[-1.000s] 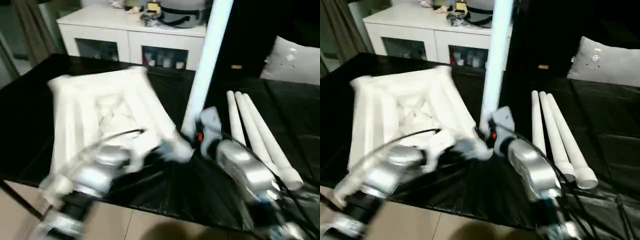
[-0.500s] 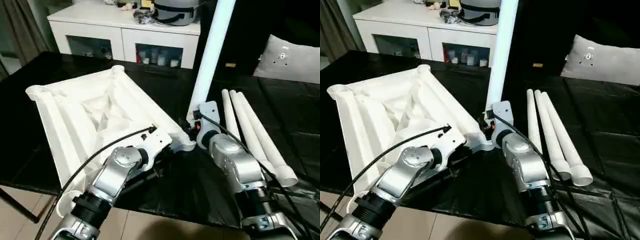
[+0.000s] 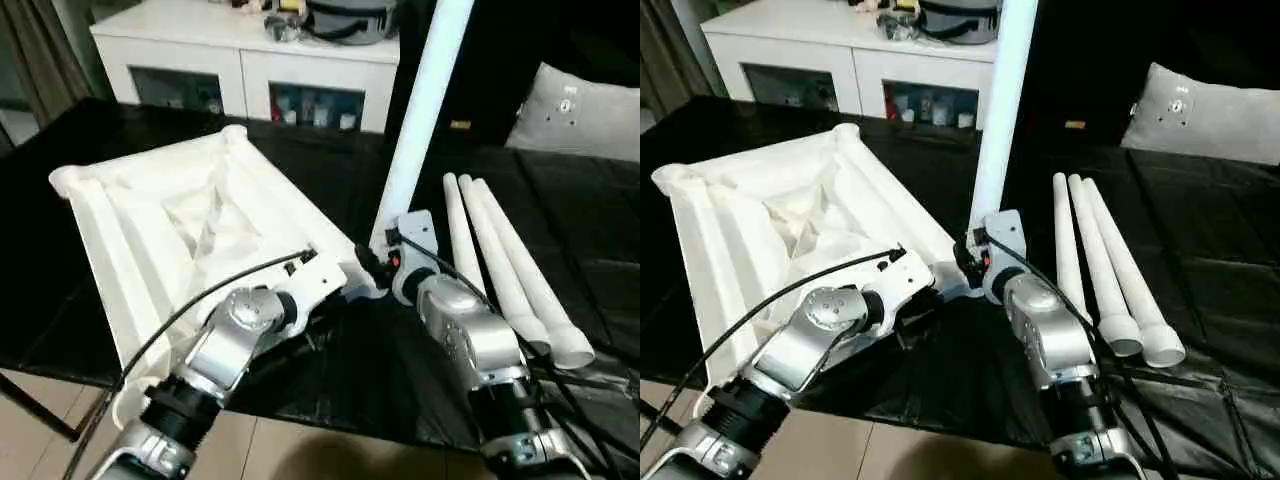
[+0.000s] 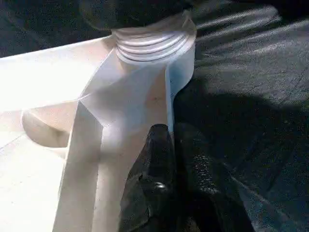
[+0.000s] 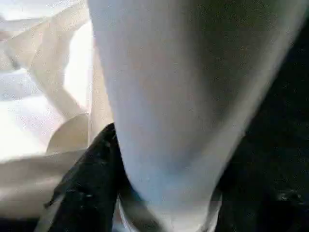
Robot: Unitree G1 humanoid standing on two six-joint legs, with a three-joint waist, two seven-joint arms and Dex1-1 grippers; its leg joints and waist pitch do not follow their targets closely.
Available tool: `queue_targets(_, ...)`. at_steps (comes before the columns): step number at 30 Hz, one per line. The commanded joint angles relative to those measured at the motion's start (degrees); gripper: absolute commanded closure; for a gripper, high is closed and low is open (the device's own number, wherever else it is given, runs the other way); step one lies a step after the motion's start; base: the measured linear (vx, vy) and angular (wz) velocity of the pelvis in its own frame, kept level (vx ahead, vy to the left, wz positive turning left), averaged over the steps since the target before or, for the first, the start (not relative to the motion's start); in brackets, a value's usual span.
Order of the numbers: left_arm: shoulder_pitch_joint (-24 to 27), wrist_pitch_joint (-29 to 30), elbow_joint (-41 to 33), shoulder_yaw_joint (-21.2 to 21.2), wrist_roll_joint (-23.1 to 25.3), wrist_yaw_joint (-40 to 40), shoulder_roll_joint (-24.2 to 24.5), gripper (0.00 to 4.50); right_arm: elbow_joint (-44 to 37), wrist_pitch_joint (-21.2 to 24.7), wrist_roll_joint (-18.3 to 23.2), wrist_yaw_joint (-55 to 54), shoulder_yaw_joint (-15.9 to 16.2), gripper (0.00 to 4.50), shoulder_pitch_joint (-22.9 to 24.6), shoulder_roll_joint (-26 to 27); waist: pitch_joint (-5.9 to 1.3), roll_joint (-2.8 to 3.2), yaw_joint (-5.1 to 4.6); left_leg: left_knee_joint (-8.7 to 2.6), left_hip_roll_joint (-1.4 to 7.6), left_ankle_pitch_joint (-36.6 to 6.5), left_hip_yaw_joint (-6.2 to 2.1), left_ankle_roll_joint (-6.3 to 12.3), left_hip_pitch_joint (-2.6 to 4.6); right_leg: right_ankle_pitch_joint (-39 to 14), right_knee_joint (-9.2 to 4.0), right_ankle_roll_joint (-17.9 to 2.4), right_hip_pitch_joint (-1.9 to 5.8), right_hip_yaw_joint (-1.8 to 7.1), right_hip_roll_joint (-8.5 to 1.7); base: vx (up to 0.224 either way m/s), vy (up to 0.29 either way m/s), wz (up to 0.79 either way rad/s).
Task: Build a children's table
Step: Rotate leg to tighten
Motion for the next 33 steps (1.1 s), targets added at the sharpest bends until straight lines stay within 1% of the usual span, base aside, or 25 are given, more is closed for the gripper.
queue_targets(1,-1.3,-1.2,2.0,0.7,2.0,-0.6,2.8,4.50,-1.5,2.8,1.6,4.0,1.3,1.19,4.0,-1.4,-1.75,0.69,0.42,-4.98,2.84,-25.5,-1.04,-0.61,0.18,-27.4,-4.75,-4.2,1.09,2.88,-4.33,0.000,0.000,0.00)
queue_targets(2,-1.3,-1.9,2.2,0.6,1.8,-1.0,3.1,4.50,-2.3,2.8,1.9,4.4,1.2,1.06,4.4,-1.7,-1.96,0.54,0.63,-4.93,2.98,-23.5,-0.89,-0.45,0.01,-24.2,-4.25,-5.0,1.32,3.06,-4.26,0.000,0.000,0.00)
queue_targets(3,-1.3,-2.5,2.3,0.6,1.7,-1.4,3.4,4.50,-3.1,2.8,2.0,4.8,1.1,0.94,4.8,-2.1,-1.95,0.35,0.66,-5.03,2.98,-21.4,-0.86,-0.15,-0.56,-21.5,-3.76,-5.8,1.83,3.03,-4.24,0.000,0.000,0.00)
queue_targets(4,-1.3,-4.4,2.7,0.5,0.6,-3.5,4.2,4.50,-5.9,2.8,2.6,6.4,1.1,0.87,6.3,-3.8,-1.88,0.52,0.71,-5.02,2.97,-20.6,-0.79,0.26,-0.69,-22.5,-3.74,-5.6,1.96,2.92,-4.16,0.000,0.000,0.00)
queue_targets(5,-1.2,-4.9,2.8,0.5,0.1,-4.3,4.5,4.50,-6.9,2.9,2.8,7.0,1.1,0.82,6.8,-4.5,-1.96,0.52,0.84,-4.81,2.94,-20.4,-0.62,0.43,-0.43,-23.0,-3.82,-5.6,1.74,3.02,-4.27,0.000,0.000,0.00)
queue_targets(6,-1.2,-5.3,3.0,0.5,-0.2,-5.0,4.8,4.50,-7.6,2.4,2.6,7.4,1.2,0.75,7.3,-5.3,-2.12,0.66,1.04,-4.57,3.02,-19.2,-0.42,0.43,-0.14,-22.0,-3.73,-6.4,1.51,3.26,-4.43,0.000,0.000,0.00)
queue_targets(8,-1.4,-7.1,3.9,0.3,-0.8,-6.7,5.9,4.50,-9.1,0.1,2.4,9.8,1.4,0.63,8.6,-7.3,-2.32,0.61,1.23,-4.42,3.09,-16.1,-0.28,0.71,-0.54,-19.0,-3.19,-7.5,1.91,3.27,-4.33,0.027,-0.012,0.01)
queue_targets(9,-1.5,-7.7,4.1,0.1,-0.8,-7.0,6.2,4.50,-9.4,-0.3,2.4,10.3,1.3,0.50,8.8,-7.7,-2.53,0.65,1.52,-4.10,3.07,-14.1,-0.13,1.12,-0.54,-16.0,-2.84,-8.3,1.96,3.30,-4.22,0.068,-0.023,0.02)
queue_targets(10,-1.5,-8.9,4.6,-0.2,-1.0,-8.3,6.8,4.50,-9.8,-1.5,2.1,11.2,1.5,0.44,9.1,-8.6,-2.70,0.62,1.76,-3.75,2.98,-11.2,-0.03,1.51,-0.75,-11.3,-2.10,-9.5,2.12,3.39,-4.14,0.068,-0.023,0.02)
queue_targets(11,-1.5,-9.9,5.1,-0.5,-1.2,-9.7,7.4,4.50,-10.6,-1.9,2.1,12.0,1.2,0.39,9.3,-9.5,-2.78,0.59,1.84,-3.56,2.87,-9.6,0.04,1.67,-0.98,-8.8,-1.68,-10.0,2.32,3.43,-4.09,0.076,-0.026,0.01)
queue_targets(12,-1.3,-12.3,5.6,-1.1,-1.4,-11.6,8.3,4.50,-11.6,-2.1,2.8,13.8,0.9,0.31,9.5,-10.5,-3.15,1.18,2.22,-3.05,2.71,-6.2,0.08,2.46,-0.79,-3.2,-0.95,-11.1,2.49,3.34,-3.97,0.077,-0.025,0.00)
queue_targets(13,-1.2,-13.6,5.9,-1.7,-1.5,-13.3,9.2,4.50,-12.5,-2.6,3.8,16.1,0.8,0.19,9.6,-11.5,-3.44,1.05,2.22,-2.70,2.64,-4.0,0.15,3.09,-0.84,0.7,-0.51,-11.6,2.72,3.39,-3.91,0.077,-0.025,0.00)
queue_targets(14,-1.2,-15.1,6.5,-2.4,-1.3,-15.1,10.2,4.50,-13.5,-2.9,4.9,18.9,0.8,0.07,9.7,-13.0,-3.63,1.06,2.37,-2.24,2.48,0.2,0.13,4.28,-1.06,8.0,0.46,-12.8,2.89,3.40,-3.72,0.070,-0.024,0.01)
queue_targets(15,-1.2,-15.7,6.8,-2.7,-1.1,-15.8,10.7,4.50,-14.0,-3.0,5.4,20.1,0.9,0.07,9.8,-13.7,-3.55,1.05,2.38,-2.08,2.32,0.9,0.21,5.08,-1.09,9.7,0.47,-13.3,2.78,3.29,-3.57,0.054,-0.023,0.01)
queue_targets(16,-1.3,-18.4,7.5,-3.5,-1.0,-17.7,11.8,4.50,-14.5,-4.0,5.7,22.9,1.4,0.07,10.0,-15.8,-3.41,1.06,2.58,-2.02,2.51,-0.3,0.22,6.12,-1.16,9.4,0.61,-14.2,3.05,3.21,-3.86,0.054,-0.023,0.01)
queue_targets(17,-1.3,-19.2,7.6,-3.6,-1.1,-18.4,12.0,4.50,-14.5,-4.2,5.7,23.9,1.6,0.07,10.0,-16.5,-3.46,1.15,2.77,-2.01,2.59,-1.0,0.25,6.20,-1.06,8.1,0.50,-14.2,3.07,3.15,-3.92,0.000,0.000,0.00)
queue_targets(19,-1.3,-21.0,7.7,-4.0,-1.6,-20.7,12.9,4.50,-13.8,-6.8,4.9,27.6,2.5,0.07,9.8,-19.7,-3.22,0.91,3.41,-2.32,3.03,-4.1,0.37,5.36,-0.77,1.1,0.04,-13.8,3.01,3.03,-4.16,0.000,0.000,0.00)
queue_targets(21,-1.3,-22.1,7.6,-4.4,-1.9,-22.4,13.5,4.50,-12.9,-8.9,3.9,30.0,3.1,0.07,9.4,-22.0,-3.07,0.90,3.62,-2.45,3.18,-5.5,0.44,4.62,-0.61,-2.1,-0.15,-13.3,2.86,3.09,-4.11,0.000,0.000,0.00)
queue_targets(22,-1.4,-23.4,7.8,-4.8,-1.8,-23.7,14.1,4.50,-12.4,-9.5,4.1,31.8,3.2,0.07,8.9,-23.0,-2.72,0.77,3.69,-2.76,3.25,-8.4,0.44,3.64,-0.43,-7.0,-0.61,-12.5,2.73,3.10,-4.08,0.000,0.000,0.00)
queue_targets(25,-1.8,-26.0,8.7,-5.8,-1.7,-26.5,15.2,4.50,-12.5,-9.5,6.0,37.3,3.6,0.07,8.1,-24.9,-2.61,0.63,3.75,-2.97,3.29,-10.7,0.40,3.00,-0.22,-12.4,-1.17,-11.0,2.71,3.21,-4.20,0.000,0.000,0.00)
queue_targets(27,-2.0,-27.1,9.0,-6.0,-2.1,-28.0,15.3,4.50,-12.3,-10.0,6.4,40.1,4.7,0.07,7.8,-25.9,-2.75,0.84,3.90,-2.87,3.34,-10.2,0.42,2.93,-0.07,-12.1,-1.11,-11.0,2.62,3.23,-4.20,0.000,0.000,0.00)
queue_targets(29,-2.0,-27.8,9.0,-5.9,-2.4,-29.1,15.1,4.50,-11.2,-10.9,5.8,41.7,6.3,0.22,7.3,-26.2,-2.92,0.59,4.01,-2.73,3.41,-8.6,0.43,3.09,-0.19,-9.7,-0.76,-11.5,2.74,3.21,-4.17,0.000,0.000,0.00)
queue_targets(31,-2.0,-28.7,9.0,-6.2,-2.5,-29.7,14.9,4.50,-9.4,-12.2,5.1,42.2,7.7,0.32,6.6,-25.6,-3.09,0.52,4.17,-2.53,3.37,-7.0,0.43,3.33,-0.28,-6.9,-0.32,-12.8,2.75,3.15,-4.16,0.000,0.000,0.00)
queue_targets(32,-2.0,-28.9,9.0,-6.4,-2.4,-29.8,14.9,4.50,-8.6,-12.4,5.1,42.1,8.1,0.43,6.3,-25.1,-3.12,0.41,4.24,-2.48,3.36,-6.6,0.43,3.41,-0.32,-6.4,-0.17,-13.0,2.78,3.15,-4.16,0.000,0.000,0.00)
queue_targets(33,-2.0,-29.3,9.1,-6.5,-2.4,-30.0,14.9,4.50,-8.0,-12.6,5.1,42.3,8.1,0.50,6.2,-24.8,-3.11,0.53,4.46,-2.44,3.36,-6.8,0.54,3.50,-0.21,-6.6,-0.23,-13.3,2.63,3.18,-4.19,0.000,0.000,0.00)
